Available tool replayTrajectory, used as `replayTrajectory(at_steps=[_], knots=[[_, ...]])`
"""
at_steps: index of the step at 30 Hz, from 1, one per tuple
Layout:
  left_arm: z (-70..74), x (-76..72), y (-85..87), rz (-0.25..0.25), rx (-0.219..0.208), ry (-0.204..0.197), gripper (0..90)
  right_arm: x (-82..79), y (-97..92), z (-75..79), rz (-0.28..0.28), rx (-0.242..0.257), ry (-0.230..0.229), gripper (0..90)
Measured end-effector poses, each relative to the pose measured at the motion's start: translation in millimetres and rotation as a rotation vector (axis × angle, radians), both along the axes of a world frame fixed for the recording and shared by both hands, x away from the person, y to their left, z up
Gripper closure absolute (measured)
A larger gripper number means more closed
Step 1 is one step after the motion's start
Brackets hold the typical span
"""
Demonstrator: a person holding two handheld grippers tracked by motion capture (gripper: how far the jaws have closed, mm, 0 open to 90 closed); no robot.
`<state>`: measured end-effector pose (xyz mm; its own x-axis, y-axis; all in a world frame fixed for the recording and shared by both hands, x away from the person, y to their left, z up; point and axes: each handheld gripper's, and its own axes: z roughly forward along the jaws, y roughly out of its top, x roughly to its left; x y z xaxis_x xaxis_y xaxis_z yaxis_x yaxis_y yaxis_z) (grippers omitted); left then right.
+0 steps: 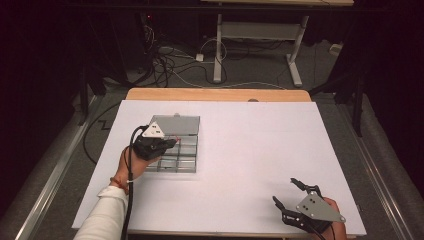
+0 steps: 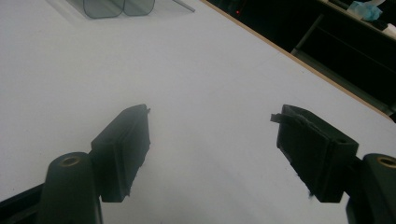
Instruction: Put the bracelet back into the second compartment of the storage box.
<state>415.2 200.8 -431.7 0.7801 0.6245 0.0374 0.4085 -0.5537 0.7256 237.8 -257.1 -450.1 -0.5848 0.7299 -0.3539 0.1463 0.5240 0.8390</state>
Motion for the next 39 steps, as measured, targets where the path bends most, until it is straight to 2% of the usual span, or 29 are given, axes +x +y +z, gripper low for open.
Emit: replayTrajectory(at_steps=[3,7,14,17,19,23,27,31,35,37,38,39], knots=[[-1.9,3.8,-2.1,0.007,0.02,0.017,86.0,0.0,-0.2,-0.1,0.001,0.0,0.0,26.2],[-3.5,8.7,-7.1,0.016,0.081,0.029,85.9,0.0,0.4,-0.3,0.005,-0.007,0.001,26.2],[-6.0,16.5,-6.9,0.037,0.113,0.059,85.6,-0.1,1.2,-1.4,0.006,-0.02,0.006,26.2],[-6.6,19.3,-7.5,0.046,0.126,0.062,85.6,-0.3,1.6,-1.6,0.009,-0.026,0.007,26.3],[-7.4,20.2,-9.6,0.046,0.154,0.065,83.4,-0.1,2.1,-2.1,0.013,-0.033,0.008,26.3],[-7.9,19.7,-11.4,0.043,0.17,0.065,83.1,-0.4,2.6,-2.5,0.016,-0.039,0.01,26.3],[-7.3,19.3,-10.7,0.051,0.175,0.057,83.2,-0.8,2.3,-2.0,0.023,-0.035,0.006,26.3],[-5.5,18.0,-7.4,0.057,0.159,0.048,83.1,-0.9,2.5,-1.9,0.023,-0.035,0.005,26.3],[-3.3,15.8,-2.5,0.067,0.13,0.022,83.1,-1.2,2.6,-2.0,0.029,-0.027,0.005,26.3],[-2.3,14.6,0.1,0.073,0.12,0.0,83.1,-1.6,3.1,-2.2,0.028,-0.028,0.005,26.3],[-0.9,13.4,3.3,0.084,0.098,-0.021,83.1,-1.6,3.2,-2.4,0.03,-0.03,0.003,26.3],[-0.9,13.4,3.3,0.084,0.098,-0.021,83.1,-1.6,3.2,-2.4,0.03,-0.03,0.003,26.3]])
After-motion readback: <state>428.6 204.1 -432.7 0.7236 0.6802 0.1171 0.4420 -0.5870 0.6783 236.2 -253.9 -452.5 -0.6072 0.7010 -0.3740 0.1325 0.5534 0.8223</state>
